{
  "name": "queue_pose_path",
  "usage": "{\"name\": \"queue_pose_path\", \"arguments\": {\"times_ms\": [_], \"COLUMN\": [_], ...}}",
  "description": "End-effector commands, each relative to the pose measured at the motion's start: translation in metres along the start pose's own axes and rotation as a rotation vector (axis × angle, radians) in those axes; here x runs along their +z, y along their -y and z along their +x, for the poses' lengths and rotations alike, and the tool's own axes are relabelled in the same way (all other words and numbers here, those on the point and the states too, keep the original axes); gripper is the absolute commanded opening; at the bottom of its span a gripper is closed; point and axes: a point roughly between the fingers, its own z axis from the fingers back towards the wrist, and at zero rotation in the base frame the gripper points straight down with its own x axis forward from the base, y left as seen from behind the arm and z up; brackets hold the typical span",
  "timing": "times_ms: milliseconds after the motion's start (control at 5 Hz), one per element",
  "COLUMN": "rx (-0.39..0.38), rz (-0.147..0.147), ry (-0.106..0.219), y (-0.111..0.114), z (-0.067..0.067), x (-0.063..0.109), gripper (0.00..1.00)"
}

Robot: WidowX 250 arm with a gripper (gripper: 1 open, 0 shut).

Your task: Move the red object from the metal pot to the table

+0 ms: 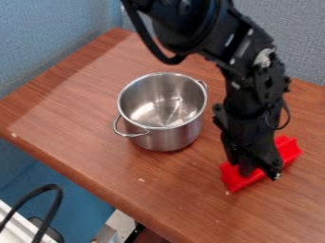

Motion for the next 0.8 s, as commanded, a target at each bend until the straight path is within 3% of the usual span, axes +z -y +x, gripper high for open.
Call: {"name": "queue_pose_path", "arguments": {"times_ms": [0,200,400,600], "rx": [0.024,0.027,0.028,0.035], "rz": [-0.011,-0.024,-0.032,-0.039], "ry": [0.013,0.002,-0.006,-0.008], "y": [-0.007,-0.008,-0.008,-0.009], "z": [0.000,-0.001,-0.001,-0.002], "x": [0.000,-0.008,-0.014,-0.013], "gripper": [1.00,1.00,0.00,0.00]}}
